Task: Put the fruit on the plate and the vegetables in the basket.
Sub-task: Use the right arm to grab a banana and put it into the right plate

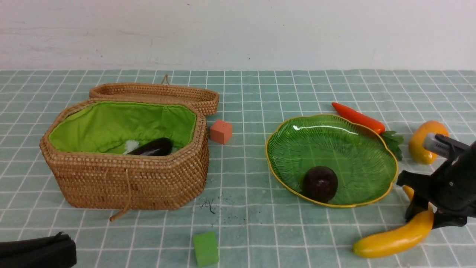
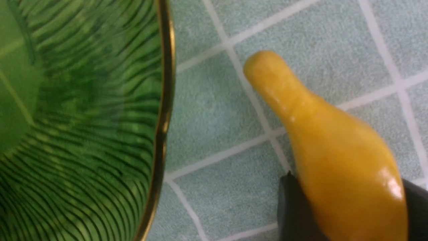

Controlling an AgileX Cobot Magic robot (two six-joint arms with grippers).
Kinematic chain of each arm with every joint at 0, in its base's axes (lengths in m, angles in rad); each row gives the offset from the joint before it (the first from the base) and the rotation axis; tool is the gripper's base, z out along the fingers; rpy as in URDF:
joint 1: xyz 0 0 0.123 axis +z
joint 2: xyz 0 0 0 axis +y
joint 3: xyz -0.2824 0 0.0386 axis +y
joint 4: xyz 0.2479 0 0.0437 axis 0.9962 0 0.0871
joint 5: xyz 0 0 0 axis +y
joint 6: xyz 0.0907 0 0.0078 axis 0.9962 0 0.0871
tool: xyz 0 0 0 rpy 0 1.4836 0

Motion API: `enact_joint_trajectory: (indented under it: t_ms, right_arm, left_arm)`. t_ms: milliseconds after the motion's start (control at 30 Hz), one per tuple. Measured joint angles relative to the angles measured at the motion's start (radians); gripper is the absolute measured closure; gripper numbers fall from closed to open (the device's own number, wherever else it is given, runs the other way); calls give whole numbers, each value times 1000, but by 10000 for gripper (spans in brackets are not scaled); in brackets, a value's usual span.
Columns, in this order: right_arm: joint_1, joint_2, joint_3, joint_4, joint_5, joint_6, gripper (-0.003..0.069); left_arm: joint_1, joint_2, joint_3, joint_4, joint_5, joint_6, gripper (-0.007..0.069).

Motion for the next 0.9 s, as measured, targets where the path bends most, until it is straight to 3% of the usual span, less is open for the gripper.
enact_joint_trajectory:
  t_ms: [267,300,533,700,900]
  right_arm:
    - [4,-123,-143,-52,306,-112,342]
    - [14,-157,-217,-56,345,-179,342]
    - [80,-41,-467,18,221,-555,342]
    - [81,127,-565,56,168,-670,342]
    - [81,267,-660,158,163,-697,342]
  left_arm:
    - [0,0,0,-3,-9,0,638]
    - [0,0,0,-5,-27,0,638]
    - [0,9,0,-10,-129,0,638]
    - [0,26,0,-12,-155,-32,638]
    - [0,26,0,-16,-162,-73,638]
